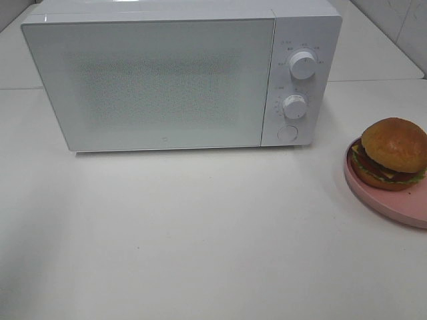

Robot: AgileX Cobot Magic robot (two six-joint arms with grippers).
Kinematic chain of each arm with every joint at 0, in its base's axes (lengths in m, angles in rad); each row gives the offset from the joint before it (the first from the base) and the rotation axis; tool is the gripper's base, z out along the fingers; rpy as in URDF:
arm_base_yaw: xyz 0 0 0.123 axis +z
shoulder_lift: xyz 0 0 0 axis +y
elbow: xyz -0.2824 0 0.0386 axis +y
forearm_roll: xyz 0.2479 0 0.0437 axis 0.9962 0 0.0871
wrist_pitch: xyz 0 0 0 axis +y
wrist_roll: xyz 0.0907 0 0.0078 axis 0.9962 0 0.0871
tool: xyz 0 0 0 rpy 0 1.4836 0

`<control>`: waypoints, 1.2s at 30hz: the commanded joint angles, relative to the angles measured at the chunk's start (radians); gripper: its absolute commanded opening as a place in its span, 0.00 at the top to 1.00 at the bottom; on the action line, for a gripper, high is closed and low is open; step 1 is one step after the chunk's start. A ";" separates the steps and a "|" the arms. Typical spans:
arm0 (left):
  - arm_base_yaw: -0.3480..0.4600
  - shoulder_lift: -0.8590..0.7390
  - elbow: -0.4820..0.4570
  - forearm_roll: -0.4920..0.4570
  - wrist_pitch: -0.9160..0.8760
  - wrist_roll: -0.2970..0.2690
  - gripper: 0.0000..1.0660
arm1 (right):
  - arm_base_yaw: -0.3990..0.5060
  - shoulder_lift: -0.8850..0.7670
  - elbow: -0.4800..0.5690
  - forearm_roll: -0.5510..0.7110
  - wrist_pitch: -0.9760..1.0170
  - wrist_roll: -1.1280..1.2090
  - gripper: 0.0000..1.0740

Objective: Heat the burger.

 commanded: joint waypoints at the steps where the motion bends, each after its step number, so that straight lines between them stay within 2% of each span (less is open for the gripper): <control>1: 0.000 -0.058 0.037 -0.010 -0.023 -0.009 1.00 | -0.007 -0.028 0.001 -0.010 -0.010 -0.011 0.41; 3: 0.000 -0.259 0.111 -0.010 -0.046 -0.006 1.00 | -0.007 -0.028 0.001 -0.010 -0.010 -0.011 0.41; 4: 0.000 -0.259 0.111 -0.010 -0.046 -0.006 1.00 | -0.007 -0.028 0.001 -0.010 -0.010 -0.011 0.41; 6: 0.000 -0.416 0.137 -0.018 -0.072 -0.005 1.00 | -0.007 -0.028 0.001 -0.010 -0.010 -0.011 0.41; 7: 0.000 -0.416 0.137 -0.018 -0.072 -0.005 1.00 | -0.007 -0.028 0.001 -0.010 -0.010 -0.011 0.41; 8: 0.000 -0.523 0.137 -0.022 -0.073 0.006 1.00 | -0.007 -0.028 0.001 -0.010 -0.010 -0.011 0.41; 9: 0.000 -0.523 0.137 -0.022 -0.073 0.006 1.00 | -0.007 -0.028 0.001 -0.010 -0.010 -0.011 0.41; 11: 0.000 -0.654 0.137 -0.021 -0.073 0.041 1.00 | -0.007 -0.028 0.001 -0.010 -0.010 -0.011 0.41; 12: 0.000 -0.654 0.137 -0.021 -0.073 0.041 1.00 | -0.007 -0.028 0.001 -0.010 -0.010 -0.011 0.41; 14: 0.000 -0.764 0.140 -0.025 -0.073 0.087 1.00 | -0.007 -0.028 0.001 -0.010 -0.010 -0.011 0.41; 17: 0.000 -0.833 0.146 -0.025 -0.081 0.105 1.00 | -0.007 -0.028 0.001 -0.010 -0.010 -0.011 0.41; 22: 0.001 -0.786 0.158 -0.036 -0.104 0.107 1.00 | -0.007 -0.028 0.001 -0.010 -0.010 -0.011 0.41; 36: 0.001 -0.786 0.158 -0.040 -0.104 0.105 1.00 | -0.007 -0.028 0.001 -0.010 -0.010 -0.011 0.41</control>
